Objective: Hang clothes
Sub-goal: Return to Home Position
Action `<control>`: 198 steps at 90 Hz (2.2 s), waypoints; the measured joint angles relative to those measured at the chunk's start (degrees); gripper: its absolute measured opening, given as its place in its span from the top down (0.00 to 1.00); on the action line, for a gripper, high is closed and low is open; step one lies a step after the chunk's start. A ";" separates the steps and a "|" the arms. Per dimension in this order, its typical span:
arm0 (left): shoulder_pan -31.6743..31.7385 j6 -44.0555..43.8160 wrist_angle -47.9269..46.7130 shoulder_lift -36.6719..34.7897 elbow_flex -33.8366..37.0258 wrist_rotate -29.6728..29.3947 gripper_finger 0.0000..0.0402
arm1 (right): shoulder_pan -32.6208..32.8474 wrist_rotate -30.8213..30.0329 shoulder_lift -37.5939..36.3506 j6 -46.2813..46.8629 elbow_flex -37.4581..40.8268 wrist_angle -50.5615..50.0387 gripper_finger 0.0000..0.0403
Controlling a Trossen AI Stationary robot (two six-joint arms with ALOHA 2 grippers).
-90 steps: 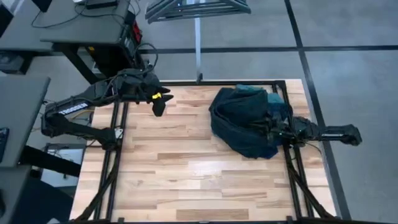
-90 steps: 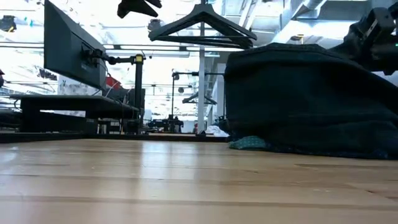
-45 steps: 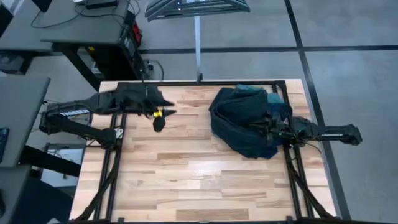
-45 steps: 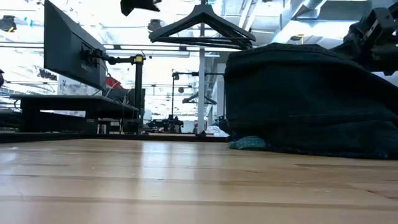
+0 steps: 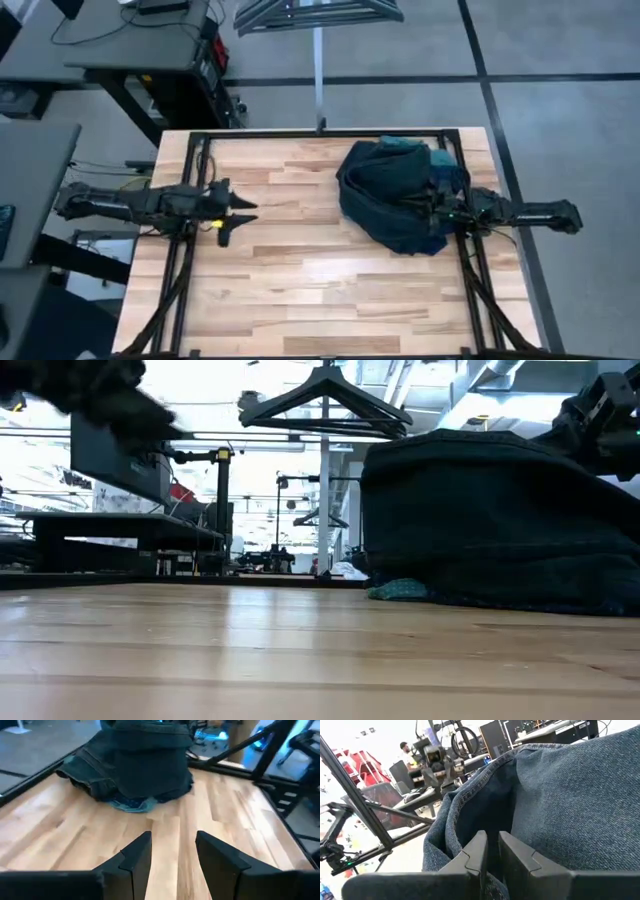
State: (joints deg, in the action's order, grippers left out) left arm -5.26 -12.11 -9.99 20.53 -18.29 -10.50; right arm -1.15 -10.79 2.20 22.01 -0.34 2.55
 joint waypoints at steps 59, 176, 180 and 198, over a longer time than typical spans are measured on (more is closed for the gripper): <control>-0.49 13.19 11.68 -19.06 17.61 2.87 0.66 | 0.00 0.16 0.05 0.01 -0.18 -0.08 0.91; -0.52 16.86 11.64 -19.03 17.91 3.08 0.66 | -0.02 0.20 0.04 0.01 -0.39 -0.10 0.91; -0.52 16.86 11.64 -19.03 17.91 3.08 0.66 | -0.02 0.20 0.04 0.01 -0.39 -0.09 0.91; -0.52 16.86 11.64 -19.03 17.91 3.08 0.66 | -0.02 0.20 0.04 0.01 -0.42 -0.09 0.91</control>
State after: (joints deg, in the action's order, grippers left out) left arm -5.78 4.75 1.65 1.50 -0.38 -7.42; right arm -1.17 -10.59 2.24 22.02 -0.75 2.46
